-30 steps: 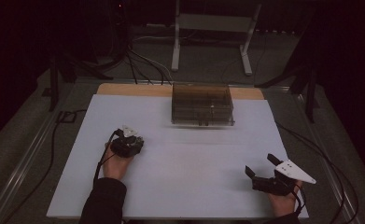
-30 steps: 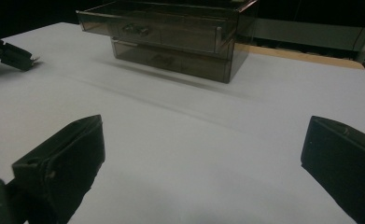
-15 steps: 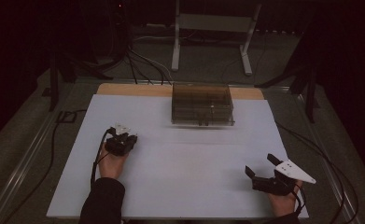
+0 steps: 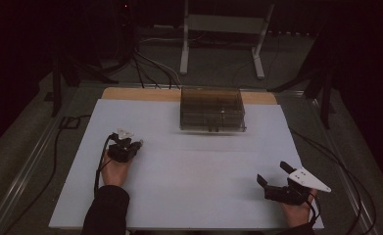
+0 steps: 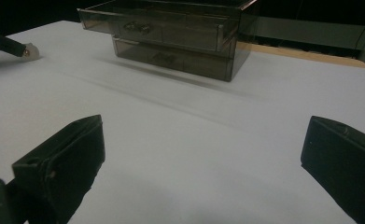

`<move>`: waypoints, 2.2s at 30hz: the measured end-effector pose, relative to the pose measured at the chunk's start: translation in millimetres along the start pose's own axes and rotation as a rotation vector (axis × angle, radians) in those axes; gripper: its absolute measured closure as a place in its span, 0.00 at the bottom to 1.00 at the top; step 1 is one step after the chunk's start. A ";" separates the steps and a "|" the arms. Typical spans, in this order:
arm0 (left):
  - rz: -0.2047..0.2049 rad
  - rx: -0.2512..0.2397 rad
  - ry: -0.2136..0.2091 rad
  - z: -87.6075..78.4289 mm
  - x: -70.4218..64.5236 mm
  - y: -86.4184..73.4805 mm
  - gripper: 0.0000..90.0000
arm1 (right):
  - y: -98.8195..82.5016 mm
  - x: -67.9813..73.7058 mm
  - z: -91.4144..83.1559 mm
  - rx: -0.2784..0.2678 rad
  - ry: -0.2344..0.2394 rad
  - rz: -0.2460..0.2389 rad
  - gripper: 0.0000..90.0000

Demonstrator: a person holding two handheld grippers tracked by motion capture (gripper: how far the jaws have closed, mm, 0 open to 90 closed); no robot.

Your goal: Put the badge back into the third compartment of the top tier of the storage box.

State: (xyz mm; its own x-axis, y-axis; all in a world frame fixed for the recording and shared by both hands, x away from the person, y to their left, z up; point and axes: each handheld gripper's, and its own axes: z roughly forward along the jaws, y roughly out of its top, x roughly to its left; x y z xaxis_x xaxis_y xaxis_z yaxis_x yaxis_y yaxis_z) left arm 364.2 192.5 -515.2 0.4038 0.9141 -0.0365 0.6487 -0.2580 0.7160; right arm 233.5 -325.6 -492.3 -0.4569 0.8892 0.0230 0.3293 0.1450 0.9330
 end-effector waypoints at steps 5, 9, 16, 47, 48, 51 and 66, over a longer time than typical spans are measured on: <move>0.003 0.000 0.006 -0.2 -1.3 0.5 0.98 | 0.1 0.2 0.0 0.000 0.001 -0.002 0.00; -0.003 -0.006 0.000 -1.6 -2.3 1.8 0.98 | 0.0 0.0 0.0 0.000 0.001 0.000 0.00; -0.004 -0.023 -0.013 -4.5 -5.8 6.0 0.98 | 0.0 0.1 0.2 0.001 0.002 -0.001 0.00; 0.017 -0.077 -0.092 -16.1 -24.1 29.9 0.98 | -0.5 -0.3 1.6 0.006 0.009 -0.001 0.00; 0.016 -0.080 -0.095 -16.6 -25.0 30.7 0.98 | -0.5 -0.4 1.6 0.006 0.008 -0.001 0.00; 0.018 -0.087 -0.106 -17.7 -27.5 33.5 0.98 | -0.5 -0.5 1.3 0.006 0.007 0.001 0.00; 0.035 -0.117 -0.161 -21.3 -41.6 50.1 0.98 | -0.4 -0.8 1.2 0.007 0.007 0.002 0.00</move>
State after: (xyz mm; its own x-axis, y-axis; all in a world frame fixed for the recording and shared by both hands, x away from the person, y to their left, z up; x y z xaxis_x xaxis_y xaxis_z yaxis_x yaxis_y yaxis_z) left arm 366.2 148.2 -462.9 0.5291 0.8408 -0.1143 0.5568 -0.2424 0.7945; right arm 234.8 -325.8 -493.2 -0.4622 0.8863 0.0278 0.3357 0.1459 0.9306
